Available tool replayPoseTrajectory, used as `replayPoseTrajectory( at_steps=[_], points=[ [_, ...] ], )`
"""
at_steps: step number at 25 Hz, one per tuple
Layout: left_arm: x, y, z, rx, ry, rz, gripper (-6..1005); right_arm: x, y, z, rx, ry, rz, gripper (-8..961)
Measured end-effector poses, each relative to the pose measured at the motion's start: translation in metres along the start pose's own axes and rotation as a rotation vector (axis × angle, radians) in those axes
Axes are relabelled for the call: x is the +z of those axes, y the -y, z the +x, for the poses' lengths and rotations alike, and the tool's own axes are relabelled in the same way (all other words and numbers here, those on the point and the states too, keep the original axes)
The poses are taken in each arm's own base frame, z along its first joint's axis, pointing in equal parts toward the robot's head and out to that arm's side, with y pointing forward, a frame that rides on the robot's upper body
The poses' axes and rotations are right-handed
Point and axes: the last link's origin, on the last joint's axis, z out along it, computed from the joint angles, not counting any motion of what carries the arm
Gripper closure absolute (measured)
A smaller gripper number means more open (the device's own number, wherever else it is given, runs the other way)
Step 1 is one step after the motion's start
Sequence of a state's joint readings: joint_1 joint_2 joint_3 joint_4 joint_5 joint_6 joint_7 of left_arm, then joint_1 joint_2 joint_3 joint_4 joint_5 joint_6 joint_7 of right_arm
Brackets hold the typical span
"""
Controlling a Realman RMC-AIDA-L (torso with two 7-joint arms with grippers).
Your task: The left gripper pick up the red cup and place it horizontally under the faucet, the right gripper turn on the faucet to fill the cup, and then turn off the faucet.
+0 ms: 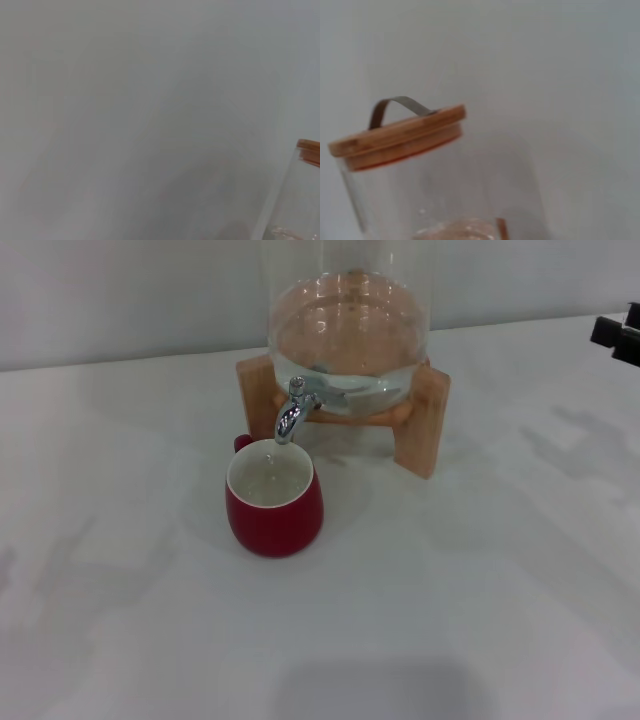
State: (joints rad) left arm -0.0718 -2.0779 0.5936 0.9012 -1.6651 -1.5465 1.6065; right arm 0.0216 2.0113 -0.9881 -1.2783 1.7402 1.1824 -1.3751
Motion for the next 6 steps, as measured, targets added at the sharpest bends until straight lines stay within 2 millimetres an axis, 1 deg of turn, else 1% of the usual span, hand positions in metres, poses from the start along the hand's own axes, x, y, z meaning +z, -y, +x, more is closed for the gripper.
replayPoseTrajectory(
  at_steps=[4, 5, 6],
  points=[
    [0.0010, 0.0003, -0.0047, -0.016, 0.025, -0.003, 114, -0.0025, 0.0048, 0.0043, -0.051, 0.001, 0.020, 266],
    [0.0011, 0.0002, -0.0062, -0.022, 0.036, -0.004, 114, -0.0025, 0.0048, 0.0043, -0.051, 0.001, 0.020, 266],
    [0.0011, 0.0003, -0.0085, -0.038, 0.054, -0.004, 114, -0.0058, 0.0095, 0.0023, -0.028, 0.015, 0.030, 266]
  ],
)
